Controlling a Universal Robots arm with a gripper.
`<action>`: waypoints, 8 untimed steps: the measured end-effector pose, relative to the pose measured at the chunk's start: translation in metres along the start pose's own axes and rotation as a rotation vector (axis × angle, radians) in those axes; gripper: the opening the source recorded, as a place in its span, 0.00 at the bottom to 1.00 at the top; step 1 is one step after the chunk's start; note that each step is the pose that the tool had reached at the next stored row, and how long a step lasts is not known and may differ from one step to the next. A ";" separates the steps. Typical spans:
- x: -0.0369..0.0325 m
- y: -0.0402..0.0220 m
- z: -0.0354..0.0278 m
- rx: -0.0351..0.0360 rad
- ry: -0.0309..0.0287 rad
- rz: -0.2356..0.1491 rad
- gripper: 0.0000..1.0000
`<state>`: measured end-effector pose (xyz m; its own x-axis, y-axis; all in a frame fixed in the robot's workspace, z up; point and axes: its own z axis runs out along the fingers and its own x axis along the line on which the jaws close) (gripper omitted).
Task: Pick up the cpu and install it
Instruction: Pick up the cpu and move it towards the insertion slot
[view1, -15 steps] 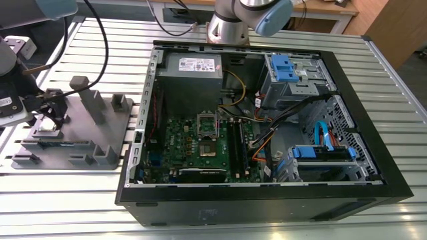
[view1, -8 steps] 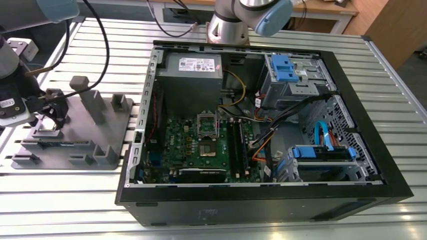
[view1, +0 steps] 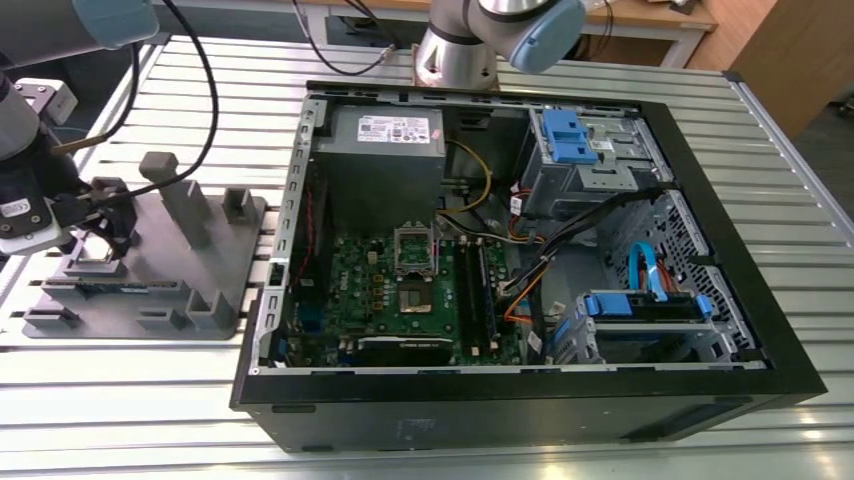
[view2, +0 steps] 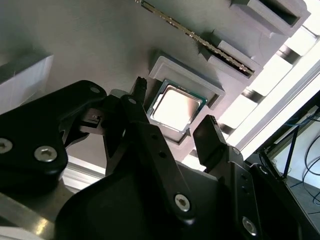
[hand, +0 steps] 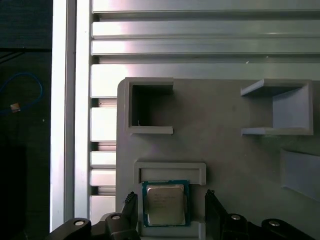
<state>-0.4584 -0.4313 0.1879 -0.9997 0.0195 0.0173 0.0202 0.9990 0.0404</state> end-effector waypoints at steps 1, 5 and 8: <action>0.0006 0.0000 0.0002 0.0001 0.0001 0.000 0.65; 0.0013 0.0001 0.0010 -0.0001 0.0001 0.000 0.65; 0.0014 0.0004 0.0020 -0.0001 0.0001 0.000 0.65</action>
<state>-0.4598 -0.4308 0.1859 -0.9997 0.0194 0.0174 0.0201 0.9990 0.0405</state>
